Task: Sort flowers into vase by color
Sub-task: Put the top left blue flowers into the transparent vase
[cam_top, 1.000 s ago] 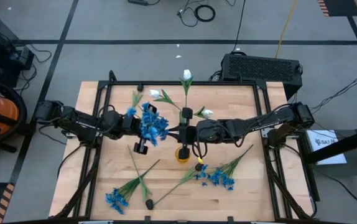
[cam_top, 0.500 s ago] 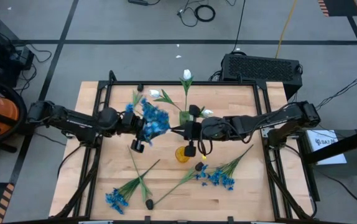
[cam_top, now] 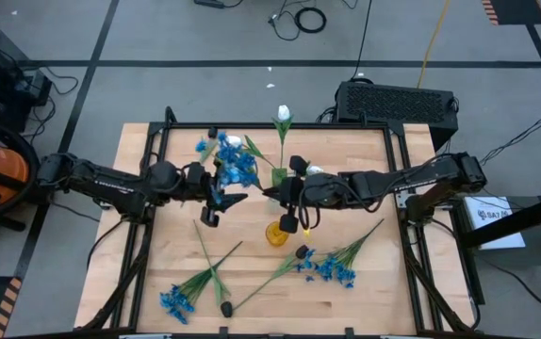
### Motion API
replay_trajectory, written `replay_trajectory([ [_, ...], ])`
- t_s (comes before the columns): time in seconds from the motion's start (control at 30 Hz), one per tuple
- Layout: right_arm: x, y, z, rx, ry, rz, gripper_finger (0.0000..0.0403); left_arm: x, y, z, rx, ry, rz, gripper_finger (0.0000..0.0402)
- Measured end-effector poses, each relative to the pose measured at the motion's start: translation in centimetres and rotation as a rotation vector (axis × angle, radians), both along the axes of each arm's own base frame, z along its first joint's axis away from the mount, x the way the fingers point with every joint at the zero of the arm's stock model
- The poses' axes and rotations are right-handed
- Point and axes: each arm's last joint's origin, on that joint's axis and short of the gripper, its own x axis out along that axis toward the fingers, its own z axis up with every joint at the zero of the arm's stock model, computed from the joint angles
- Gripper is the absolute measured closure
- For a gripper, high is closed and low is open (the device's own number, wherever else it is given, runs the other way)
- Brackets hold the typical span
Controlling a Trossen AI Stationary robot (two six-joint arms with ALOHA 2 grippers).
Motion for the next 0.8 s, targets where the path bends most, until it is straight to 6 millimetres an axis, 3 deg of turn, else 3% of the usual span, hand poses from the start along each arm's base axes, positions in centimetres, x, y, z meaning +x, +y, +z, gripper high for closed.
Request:
replay_trajectory([
  [0.4, 0.0, -0.3, -0.1, 0.000, 0.010, -0.009, 0.0401, 2.7, -0.1, 0.2, -0.024, 0.034, 0.085, 0.0146],
  [0.8, -0.2, -0.5, -0.6, 0.013, 0.058, -0.022, 0.0401, 2.3, -0.2, 1.7, 0.033, -0.015, 0.052, 0.0156],
])
